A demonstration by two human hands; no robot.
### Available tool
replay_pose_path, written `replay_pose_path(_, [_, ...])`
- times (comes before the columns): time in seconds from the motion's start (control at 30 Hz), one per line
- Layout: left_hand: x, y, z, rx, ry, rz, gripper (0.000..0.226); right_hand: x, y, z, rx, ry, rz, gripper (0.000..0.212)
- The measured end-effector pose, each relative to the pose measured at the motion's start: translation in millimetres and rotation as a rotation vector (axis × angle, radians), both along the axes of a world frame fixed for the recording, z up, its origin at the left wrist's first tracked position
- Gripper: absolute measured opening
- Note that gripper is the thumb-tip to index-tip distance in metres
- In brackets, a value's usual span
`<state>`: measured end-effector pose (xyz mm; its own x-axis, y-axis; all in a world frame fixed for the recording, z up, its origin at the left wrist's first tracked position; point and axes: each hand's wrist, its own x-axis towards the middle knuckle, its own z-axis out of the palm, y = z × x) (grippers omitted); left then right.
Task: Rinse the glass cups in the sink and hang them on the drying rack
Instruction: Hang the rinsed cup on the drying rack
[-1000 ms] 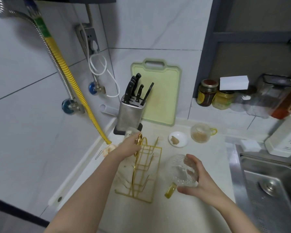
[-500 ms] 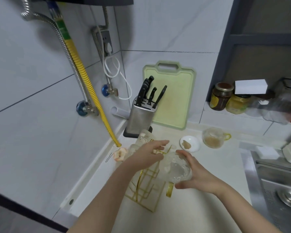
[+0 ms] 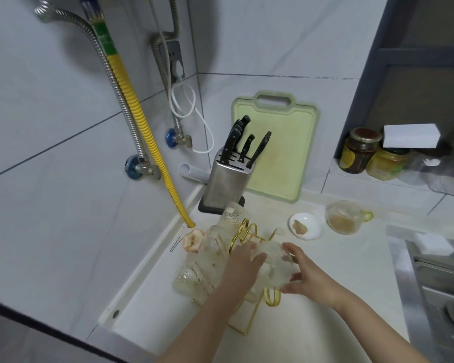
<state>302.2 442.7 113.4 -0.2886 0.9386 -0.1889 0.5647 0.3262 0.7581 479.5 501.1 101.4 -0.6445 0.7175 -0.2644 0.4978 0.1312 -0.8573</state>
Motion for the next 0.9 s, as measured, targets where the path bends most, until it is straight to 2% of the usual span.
replay_pose_path(0.07, [5.9,-2.7,-7.2,0.013,0.007,0.038,0.047,-2.9,1.2,-7.6,0.028,-0.020,0.006,0.087])
replay_pose_path(0.3, [16.8,-15.0,-27.7,-0.087,0.055,0.078,0.062,-2.2,5.4,-29.7,0.175,-0.155,0.112,0.090])
replay_pose_path(0.43, [21.8,-14.5,-25.2,-0.097,0.119,0.086,0.054,-2.7,11.4,-32.4,0.234,-0.209,0.125,0.087])
replay_pose_path(0.6, [31.0,-20.6,-20.6,-0.119,0.225,0.068,0.051,5.9,11.3,-37.5,0.182,-0.240,0.117,0.086])
replay_pose_path(0.77, [37.0,-25.3,-17.7,-0.129,0.298,0.112,0.054,19.3,12.0,-36.4,0.107,-0.213,0.073,0.067])
replay_pose_path(0.9, [49.6,-29.3,-11.4,-0.039,0.362,0.170,0.042,33.8,11.7,-30.5,0.110,-0.206,0.058,0.046])
